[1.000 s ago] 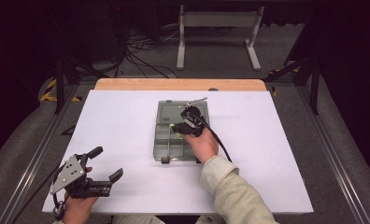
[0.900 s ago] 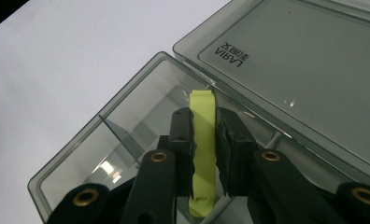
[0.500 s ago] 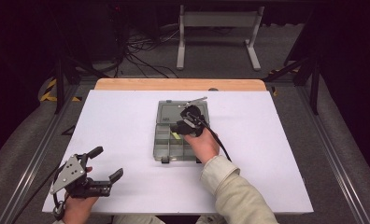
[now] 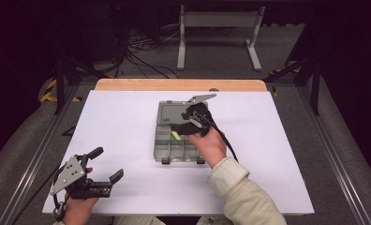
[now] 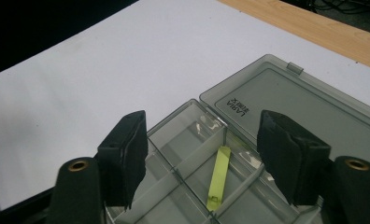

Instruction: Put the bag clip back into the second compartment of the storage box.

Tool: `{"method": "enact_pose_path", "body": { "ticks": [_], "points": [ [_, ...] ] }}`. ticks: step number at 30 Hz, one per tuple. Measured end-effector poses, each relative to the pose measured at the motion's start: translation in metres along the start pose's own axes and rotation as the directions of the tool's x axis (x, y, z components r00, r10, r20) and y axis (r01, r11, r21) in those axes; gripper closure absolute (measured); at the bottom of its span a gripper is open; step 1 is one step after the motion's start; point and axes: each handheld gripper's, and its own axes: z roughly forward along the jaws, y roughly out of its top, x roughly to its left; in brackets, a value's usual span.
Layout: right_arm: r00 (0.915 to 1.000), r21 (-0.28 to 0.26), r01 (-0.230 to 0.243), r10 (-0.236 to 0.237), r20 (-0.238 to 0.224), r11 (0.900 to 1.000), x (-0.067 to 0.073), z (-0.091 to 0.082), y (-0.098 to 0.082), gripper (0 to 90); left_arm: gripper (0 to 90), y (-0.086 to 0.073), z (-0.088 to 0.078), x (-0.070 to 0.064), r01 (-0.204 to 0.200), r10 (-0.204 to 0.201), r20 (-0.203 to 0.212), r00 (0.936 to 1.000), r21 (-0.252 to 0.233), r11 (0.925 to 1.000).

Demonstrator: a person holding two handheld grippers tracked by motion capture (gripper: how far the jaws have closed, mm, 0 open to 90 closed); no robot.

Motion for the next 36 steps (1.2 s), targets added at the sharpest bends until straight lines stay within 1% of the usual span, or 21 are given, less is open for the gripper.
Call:
{"method": "enact_pose_path", "body": {
  "ticks": [5,8,9,12,15,17,19,21,23,26,29,32,33,34,36],
  "points": [
    [0.9999,-0.026,0.010,-0.010,-0.006,1.000,0.003,-0.017,-0.001,28.2,1.3,0.000,0.000,0.000,0.001,-0.001,0.001,1.0000,0.003,1.0000],
    [0.9994,-0.047,0.028,-0.029,-0.018,0.999,0.004,-0.029,-0.003,24.6,1.3,0.000,0.001,-0.001,0.003,-0.003,0.001,1.0000,-0.001,1.0000],
    [0.9994,-0.047,0.028,-0.029,-0.018,0.999,0.004,-0.029,-0.003,24.6,1.3,0.000,0.001,-0.001,0.003,-0.003,0.001,1.0000,-0.001,1.0000],
    [0.9988,-0.075,0.039,-0.041,-0.027,0.996,0.005,-0.044,-0.006,19.2,1.3,0.001,0.002,-0.001,0.001,-0.001,0.003,1.0000,0.000,1.0000],
    [0.9981,-0.086,0.050,-0.053,-0.030,0.995,0.004,-0.055,-0.010,13.3,1.3,0.001,0.002,0.000,-0.001,0.001,0.007,1.0000,0.005,1.0000],
    [0.9976,-0.089,0.058,-0.061,-0.034,0.994,0.003,-0.065,-0.015,8.6,1.3,0.001,0.002,0.000,0.000,0.000,0.009,1.0000,0.005,1.0000],
    [0.9970,-0.103,0.061,-0.066,-0.042,0.993,0.004,-0.074,-0.018,7.1,1.3,0.001,0.003,0.000,-0.002,0.002,0.007,1.0000,0.004,1.0000],
    [0.9965,-0.118,0.072,-0.076,-0.035,0.990,0.005,-0.081,-0.021,5.6,1.3,0.001,0.003,0.000,-0.001,0.000,0.009,1.0000,0.005,1.0000],
    [0.9954,-0.130,0.089,-0.093,-0.025,0.987,0.007,-0.091,-0.025,4.1,1.2,0.002,0.003,0.000,-0.001,0.001,0.010,1.0000,0.006,1.0000],
    [0.9944,-0.152,0.099,-0.104,-0.021,0.983,0.008,-0.103,-0.031,3.0,1.1,0.002,0.004,0.000,0.000,0.000,0.015,0.9999,0.011,0.9999],
    [0.9932,-0.177,0.111,-0.115,-0.014,0.978,0.009,-0.116,-0.039,2.0,1.0,0.002,0.005,0.000,0.005,-0.005,0.010,0.9999,0.008,1.0000],
    [0.9909,-0.211,0.132,-0.135,0.003,0.969,0.010,-0.127,-0.047,1.1,0.9,0.002,0.004,0.000,0.001,-0.002,0.011,0.9999,0.011,0.9999],
    [0.9909,-0.211,0.132,-0.135,0.003,0.969,0.010,-0.127,-0.047,1.1,1.0,0.002,0.004,0.000,0.001,-0.002,0.011,0.9999,0.011,0.9999],
    [0.9896,-0.240,0.140,-0.143,0.003,0.961,0.009,-0.134,-0.051,0.6,1.0,0.002,0.004,0.000,0.005,-0.005,0.009,0.9999,0.007,1.0000],
    [0.9883,-0.255,0.150,-0.152,0.010,0.955,0.010,-0.139,-0.055,0.6,0.9,0.003,0.004,0.000,0.002,-0.002,0.009,1.0000,0.009,1.0000]
  ]
}}
